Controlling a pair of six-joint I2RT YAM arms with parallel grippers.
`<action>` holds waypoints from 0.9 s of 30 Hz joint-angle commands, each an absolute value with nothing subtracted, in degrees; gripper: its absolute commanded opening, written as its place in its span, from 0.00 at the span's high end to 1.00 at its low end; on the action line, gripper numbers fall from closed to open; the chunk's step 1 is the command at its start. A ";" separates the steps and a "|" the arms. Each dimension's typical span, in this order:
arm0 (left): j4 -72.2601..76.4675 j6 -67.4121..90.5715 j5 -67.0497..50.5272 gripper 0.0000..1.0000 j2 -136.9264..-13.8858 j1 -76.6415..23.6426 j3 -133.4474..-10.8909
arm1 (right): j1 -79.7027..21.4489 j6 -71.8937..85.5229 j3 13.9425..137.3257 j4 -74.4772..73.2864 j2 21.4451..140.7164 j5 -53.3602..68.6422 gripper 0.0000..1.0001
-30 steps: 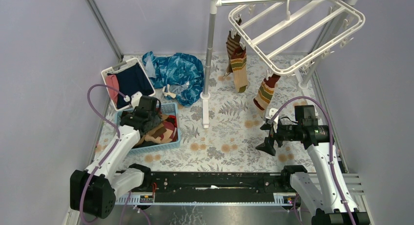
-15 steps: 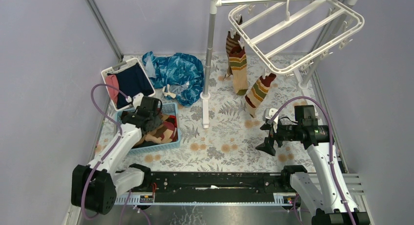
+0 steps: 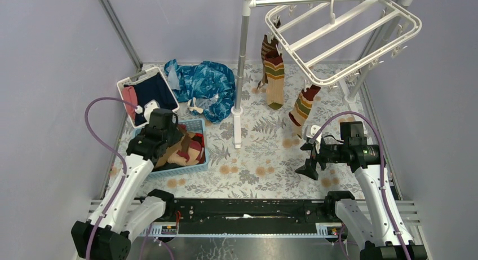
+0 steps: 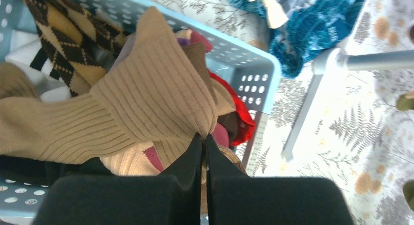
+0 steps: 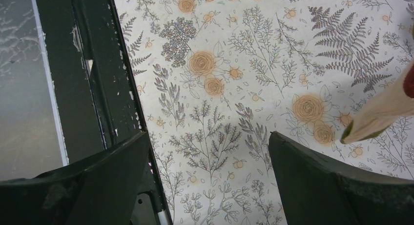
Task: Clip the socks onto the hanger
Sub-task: Pick up the sock from the bin.
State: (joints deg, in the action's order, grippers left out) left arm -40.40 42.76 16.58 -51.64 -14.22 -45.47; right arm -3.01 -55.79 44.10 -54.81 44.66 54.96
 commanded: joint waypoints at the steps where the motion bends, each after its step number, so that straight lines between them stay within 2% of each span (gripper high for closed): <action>1: -41.27 38.67 10.60 1.00 -48.29 -14.39 -50.40 | -3.46 -57.57 44.12 -55.86 44.54 55.87 0.00; 5: -39.60 34.45 7.56 1.00 -42.90 -14.46 -53.63 | -3.51 -59.56 44.30 -57.26 44.56 57.13 0.00; 11: -38.62 29.42 15.88 1.00 -38.00 -14.40 -57.76 | -3.51 -60.50 44.48 -57.87 44.48 57.98 0.00; 14: -37.96 28.92 14.24 1.00 -38.05 -14.43 -59.70 | -3.41 -60.82 44.51 -58.13 44.41 58.30 0.00; 21: -31.80 32.63 -11.19 1.00 -39.01 -14.40 -61.61 | -3.42 -67.08 44.36 -62.17 44.48 62.11 0.00; 27: -24.44 39.56 -30.48 1.00 -41.43 -14.41 -61.38 | -3.40 -92.92 44.13 -78.59 44.23 69.89 0.00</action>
State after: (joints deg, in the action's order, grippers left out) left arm -33.23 34.65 -12.88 -40.07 -14.22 -60.31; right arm -3.01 -73.52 44.01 -65.47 44.62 62.67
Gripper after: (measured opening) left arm 0.007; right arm 0.995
